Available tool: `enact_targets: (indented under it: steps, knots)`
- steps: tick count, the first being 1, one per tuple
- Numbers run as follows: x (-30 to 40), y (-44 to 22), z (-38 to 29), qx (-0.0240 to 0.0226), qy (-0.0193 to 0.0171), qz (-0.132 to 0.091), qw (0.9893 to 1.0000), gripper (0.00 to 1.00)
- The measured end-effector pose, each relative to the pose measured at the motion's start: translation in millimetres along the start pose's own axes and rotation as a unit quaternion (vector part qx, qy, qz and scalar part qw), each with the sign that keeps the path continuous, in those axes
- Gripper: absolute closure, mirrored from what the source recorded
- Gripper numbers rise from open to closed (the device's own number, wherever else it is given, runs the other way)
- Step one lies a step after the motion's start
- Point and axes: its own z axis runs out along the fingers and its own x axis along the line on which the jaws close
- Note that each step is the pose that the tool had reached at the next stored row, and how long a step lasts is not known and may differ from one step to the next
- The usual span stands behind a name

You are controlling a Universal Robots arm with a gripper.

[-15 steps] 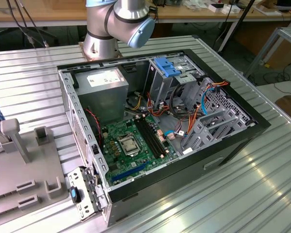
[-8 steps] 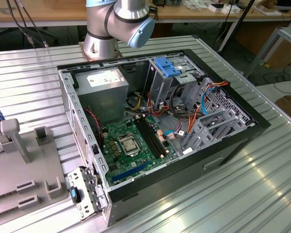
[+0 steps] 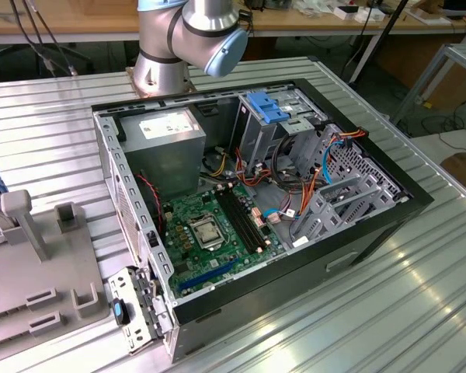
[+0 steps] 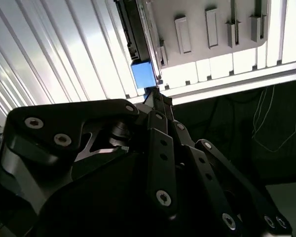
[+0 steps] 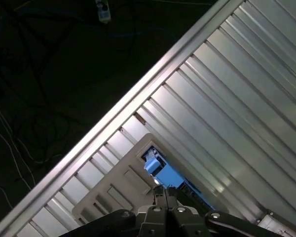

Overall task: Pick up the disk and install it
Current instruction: 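Pick up the disk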

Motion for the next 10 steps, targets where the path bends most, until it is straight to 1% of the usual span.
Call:
enact_targets:
  steps: [1, 2, 4, 5, 8, 9, 10]
  knots:
    - [0.0, 0.0, 0.1, -0.0002, 0.0004, -0.01, 1.0, 0.89]
    - [0.0, 0.0, 0.0, -0.0005, 0.0012, -0.025, 0.9997, 0.89]
    - [0.0, 0.0, 0.0, -0.0008, 0.0019, -0.04, 0.9992, 0.89]
    - [0.0, 0.0, 0.0, -0.001, 0.0023, -0.05, 0.9988, 0.89]
    - [0.0, 0.0, 0.0, -0.0016, 0.0035, -0.077, 0.997, 0.89]
    - [0.0, 0.0, 0.0, -0.0019, 0.004, -0.088, 0.9961, 0.89]
    - [0.0, 0.0, 0.0, -0.0021, 0.0043, -0.096, 0.9953, 0.89]
